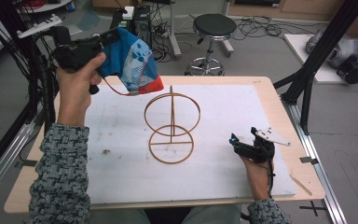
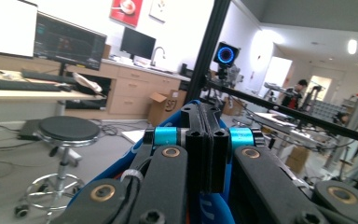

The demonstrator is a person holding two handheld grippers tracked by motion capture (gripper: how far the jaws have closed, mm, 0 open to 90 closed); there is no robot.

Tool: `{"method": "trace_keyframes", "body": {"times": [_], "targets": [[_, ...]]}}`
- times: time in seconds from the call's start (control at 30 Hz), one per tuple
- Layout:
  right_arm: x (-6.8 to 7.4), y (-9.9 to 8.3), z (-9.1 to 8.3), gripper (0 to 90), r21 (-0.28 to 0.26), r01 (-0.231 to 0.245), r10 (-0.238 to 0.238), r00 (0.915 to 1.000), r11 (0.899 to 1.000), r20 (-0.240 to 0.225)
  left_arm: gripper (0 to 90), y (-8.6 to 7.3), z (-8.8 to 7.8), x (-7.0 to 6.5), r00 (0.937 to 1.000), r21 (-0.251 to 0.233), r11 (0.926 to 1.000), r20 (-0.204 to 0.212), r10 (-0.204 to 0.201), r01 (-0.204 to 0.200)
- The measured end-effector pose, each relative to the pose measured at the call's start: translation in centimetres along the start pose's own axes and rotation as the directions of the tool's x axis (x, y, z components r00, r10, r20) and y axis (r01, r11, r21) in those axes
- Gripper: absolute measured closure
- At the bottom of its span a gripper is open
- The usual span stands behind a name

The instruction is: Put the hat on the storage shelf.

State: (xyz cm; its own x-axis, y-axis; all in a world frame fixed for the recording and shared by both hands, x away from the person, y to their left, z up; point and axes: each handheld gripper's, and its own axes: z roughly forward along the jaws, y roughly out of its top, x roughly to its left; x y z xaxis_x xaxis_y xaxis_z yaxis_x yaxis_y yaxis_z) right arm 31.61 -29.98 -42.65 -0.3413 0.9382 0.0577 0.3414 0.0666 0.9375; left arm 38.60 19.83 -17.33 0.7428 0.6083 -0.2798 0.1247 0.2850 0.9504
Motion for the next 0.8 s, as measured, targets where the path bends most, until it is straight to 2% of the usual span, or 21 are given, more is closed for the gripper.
{"method": "trace_keyframes", "body": {"times": [0.33,0.37,0.57,0.63,0.8], "targets": [[0.0,0.0,0.0,12.5,0.001,0.002,-0.002,1.0000,1.000,-0.007,88.9,-0.3,2.5,-1.3,0.9989,0.016,0.9997,0.043,-0.021,0.020],[-0.1,0.0,0.1,12.6,0.001,0.001,-0.001,1.0000,1.000,-0.008,88.9,-0.5,2.9,-1.6,0.9982,0.021,0.9990,0.044,-0.040,0.039],[-0.1,0.0,0.1,12.6,0.003,0.001,-0.001,1.0000,1.000,-0.009,88.8,-1.3,4.1,-2.3,0.9969,0.055,0.9974,0.062,-0.050,0.046],[-0.1,0.0,0.0,12.5,0.003,0.004,-0.004,0.9999,1.000,-0.009,88.9,-1.9,4.8,-2.7,0.9940,0.080,0.9949,0.085,-0.068,0.061],[-0.1,0.0,0.0,12.5,0.002,0.006,-0.006,1.0000,1.000,-0.005,88.9,-2.7,5.4,-2.9,0.9895,0.099,0.9906,0.100,-0.104,0.094]]}}
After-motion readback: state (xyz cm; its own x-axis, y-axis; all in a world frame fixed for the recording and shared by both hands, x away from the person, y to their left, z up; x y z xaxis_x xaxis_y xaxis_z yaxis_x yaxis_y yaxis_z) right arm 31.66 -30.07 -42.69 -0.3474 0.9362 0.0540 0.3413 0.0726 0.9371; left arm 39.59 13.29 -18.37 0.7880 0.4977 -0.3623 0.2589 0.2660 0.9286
